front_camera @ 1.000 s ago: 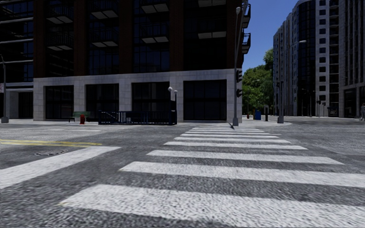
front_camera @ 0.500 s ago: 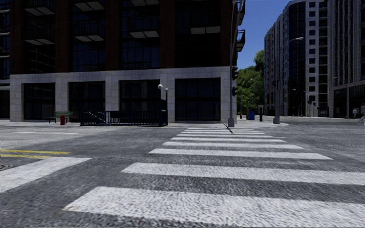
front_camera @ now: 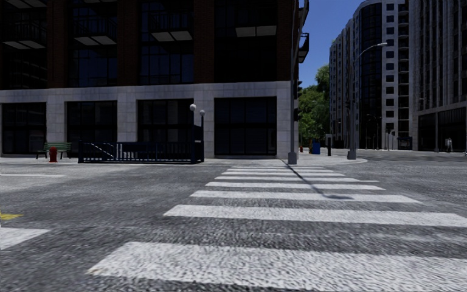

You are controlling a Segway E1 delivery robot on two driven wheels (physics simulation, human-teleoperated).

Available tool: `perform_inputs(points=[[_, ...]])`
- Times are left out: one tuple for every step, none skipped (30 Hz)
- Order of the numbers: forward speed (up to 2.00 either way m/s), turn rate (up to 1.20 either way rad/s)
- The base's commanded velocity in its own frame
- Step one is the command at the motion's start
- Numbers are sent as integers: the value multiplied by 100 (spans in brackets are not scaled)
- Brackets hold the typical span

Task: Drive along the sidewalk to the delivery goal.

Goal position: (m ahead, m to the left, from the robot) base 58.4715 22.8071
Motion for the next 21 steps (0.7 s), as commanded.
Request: perform_inputs(points=[[200, 0], [200, 0], [200, 0], [200, 0], [200, -1], [200, -19], [200, -19], [200, -25], [200, -26], [200, -26], [200, -26], [200, -26], [200, -26], [200, -26], [200, -26], [200, -26], [200, -26], [200, -26], [200, -26], [200, -26], [200, -12]])
